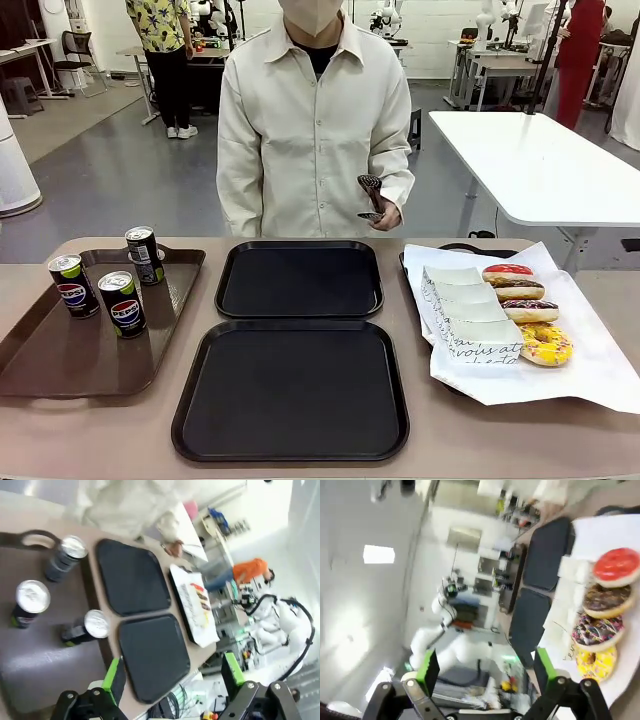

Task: Set up donuts and drinks on trays.
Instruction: Pick up one Pepsi coke and place it on the Flat Tray.

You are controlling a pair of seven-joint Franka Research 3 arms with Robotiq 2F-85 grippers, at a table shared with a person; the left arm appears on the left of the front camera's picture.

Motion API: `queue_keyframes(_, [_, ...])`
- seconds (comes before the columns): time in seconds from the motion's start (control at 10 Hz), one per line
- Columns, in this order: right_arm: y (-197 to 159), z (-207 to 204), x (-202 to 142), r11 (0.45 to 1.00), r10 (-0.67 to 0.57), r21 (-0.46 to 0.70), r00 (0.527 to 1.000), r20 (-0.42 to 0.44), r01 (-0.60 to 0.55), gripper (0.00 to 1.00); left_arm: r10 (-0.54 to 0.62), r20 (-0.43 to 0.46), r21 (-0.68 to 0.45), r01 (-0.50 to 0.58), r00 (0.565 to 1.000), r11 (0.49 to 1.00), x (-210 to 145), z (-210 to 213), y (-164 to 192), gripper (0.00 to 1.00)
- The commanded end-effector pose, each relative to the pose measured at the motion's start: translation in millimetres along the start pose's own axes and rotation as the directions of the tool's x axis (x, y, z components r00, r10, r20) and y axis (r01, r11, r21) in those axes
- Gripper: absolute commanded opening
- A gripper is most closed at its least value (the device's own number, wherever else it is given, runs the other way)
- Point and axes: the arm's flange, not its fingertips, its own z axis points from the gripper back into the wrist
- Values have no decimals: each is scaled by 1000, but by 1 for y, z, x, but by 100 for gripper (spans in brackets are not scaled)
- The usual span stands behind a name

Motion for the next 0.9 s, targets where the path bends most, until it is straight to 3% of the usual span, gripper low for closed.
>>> queue_keyframes(0.0, [7,24,20,964,-257,-17,948,189,264,100,3,35,88,-7,999,996,-13,-2,15,100])
queue_keyframes(0.2, [16,54,5,950,-271,-81,924,271,302,100,20,47,144,-27,999,989,-14,4,27,100])
queue_keyframes(0.6, [27,58,-5,918,-302,-206,933,194,340,100,37,36,232,-44,999,972,-9,3,38,100])
queue_keyframes(0.8, [25,52,-6,885,-331,-288,929,167,367,100,12,-4,366,-9,1000,931,-8,2,34,100])
